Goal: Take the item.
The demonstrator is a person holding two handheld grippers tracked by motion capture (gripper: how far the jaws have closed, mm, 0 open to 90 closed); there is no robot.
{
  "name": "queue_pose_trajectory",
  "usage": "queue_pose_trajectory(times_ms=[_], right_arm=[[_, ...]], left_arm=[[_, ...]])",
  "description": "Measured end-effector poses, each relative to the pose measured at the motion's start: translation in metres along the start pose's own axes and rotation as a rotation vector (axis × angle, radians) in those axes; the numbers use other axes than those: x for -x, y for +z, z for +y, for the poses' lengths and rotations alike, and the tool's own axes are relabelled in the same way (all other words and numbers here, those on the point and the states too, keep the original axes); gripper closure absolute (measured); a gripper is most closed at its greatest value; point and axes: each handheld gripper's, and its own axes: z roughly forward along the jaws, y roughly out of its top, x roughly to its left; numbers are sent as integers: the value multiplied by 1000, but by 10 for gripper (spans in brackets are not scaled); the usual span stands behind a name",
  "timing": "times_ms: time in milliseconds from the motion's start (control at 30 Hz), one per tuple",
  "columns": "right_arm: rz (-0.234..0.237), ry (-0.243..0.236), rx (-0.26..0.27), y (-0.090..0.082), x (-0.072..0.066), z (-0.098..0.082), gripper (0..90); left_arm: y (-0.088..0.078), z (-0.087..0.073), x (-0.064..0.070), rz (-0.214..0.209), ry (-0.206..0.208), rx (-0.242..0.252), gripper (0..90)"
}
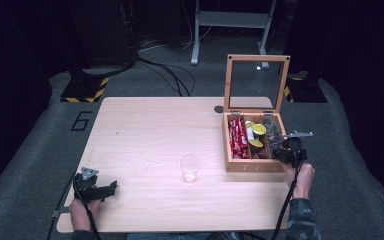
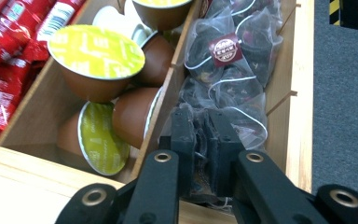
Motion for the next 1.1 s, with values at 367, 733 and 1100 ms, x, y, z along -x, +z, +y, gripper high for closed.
queue_pose_trajectory(times_ms=[367, 733, 1100], right_arm=[[3, -5, 75, -25, -8, 14, 836], [17, -27, 121, -42, -13, 18, 837], [102, -51, 166, -57, -29, 22, 838]], left_arm=[[-1, 0, -1, -5, 10, -13, 48], [0, 0, 0, -3, 1, -5, 48], [0, 0, 0, 3, -1, 8, 48]])
